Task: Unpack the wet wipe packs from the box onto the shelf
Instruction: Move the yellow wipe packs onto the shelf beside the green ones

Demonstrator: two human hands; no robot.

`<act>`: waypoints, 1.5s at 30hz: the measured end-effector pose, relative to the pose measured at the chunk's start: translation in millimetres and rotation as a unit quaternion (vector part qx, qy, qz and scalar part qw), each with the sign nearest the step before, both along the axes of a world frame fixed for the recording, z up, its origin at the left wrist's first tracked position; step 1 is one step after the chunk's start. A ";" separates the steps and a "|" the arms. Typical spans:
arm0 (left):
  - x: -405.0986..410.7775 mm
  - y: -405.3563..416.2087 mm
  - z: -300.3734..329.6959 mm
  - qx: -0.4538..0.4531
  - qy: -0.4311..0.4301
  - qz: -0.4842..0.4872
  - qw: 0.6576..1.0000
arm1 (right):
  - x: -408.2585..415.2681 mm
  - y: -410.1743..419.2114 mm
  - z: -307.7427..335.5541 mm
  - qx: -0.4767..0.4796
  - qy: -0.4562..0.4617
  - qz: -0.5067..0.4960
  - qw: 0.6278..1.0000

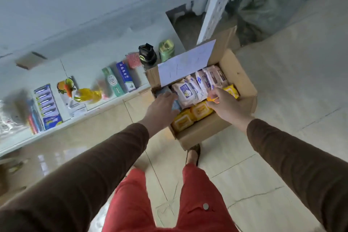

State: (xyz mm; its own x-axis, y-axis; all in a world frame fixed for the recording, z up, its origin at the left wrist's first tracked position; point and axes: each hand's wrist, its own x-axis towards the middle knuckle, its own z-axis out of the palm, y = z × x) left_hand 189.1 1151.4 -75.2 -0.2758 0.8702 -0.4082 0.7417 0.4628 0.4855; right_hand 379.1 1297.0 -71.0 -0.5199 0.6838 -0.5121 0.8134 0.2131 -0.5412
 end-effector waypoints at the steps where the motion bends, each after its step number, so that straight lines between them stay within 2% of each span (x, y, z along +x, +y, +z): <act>1: 12.0 4.2 -18.6 -0.028 -0.004 0.005 1.000 | 10.5 5.0 -19.2 -0.014 -0.013 -0.001 1.000; 8: 60.9 28.8 -153.7 -0.127 -0.013 -0.001 0.992 | 45.7 35.6 -144.9 -0.090 -0.089 0.013 0.992; 13: 79.9 38.0 -237.9 -0.163 0.001 0.005 0.987 | 48.3 60.6 -222.0 -0.057 -0.125 0.078 0.988; 21: 92.7 30.4 -318.3 -0.193 0.032 0.054 0.979 | 60.8 121.7 -312.1 0.047 -0.201 -0.008 0.978; 24: 95.3 24.1 -338.9 -0.199 0.035 0.047 0.978 | 64.8 142.3 -332.1 0.082 -0.209 -0.061 0.973; 27: 97.3 20.8 -352.1 -0.186 0.055 0.058 0.979 | 66.8 158.2 -346.1 0.055 -0.217 -0.097 0.970; 30: 98.1 22.9 -360.5 -0.193 0.068 0.074 0.976 | 66.9 171.4 -351.9 0.032 -0.250 -0.081 0.964; 34: 100.8 31.1 -366.1 -0.217 0.119 0.033 0.968 | 67.1 177.1 -354.3 0.001 -0.311 -0.062 0.948; 37: 98.3 41.1 -369.1 -0.235 0.143 0.007 0.961 | 68.9 169.3 -358.7 -0.053 -0.264 -0.070 0.961; 40: 95.9 45.0 -372.1 -0.265 0.144 -0.022 0.953 | 66.1 153.9 -360.0 -0.047 -0.200 -0.068 0.976; 45: 96.6 35.0 -356.1 -0.247 0.050 0.028 0.967 | 55.8 131.8 -336.8 -0.073 -0.185 -0.034 0.979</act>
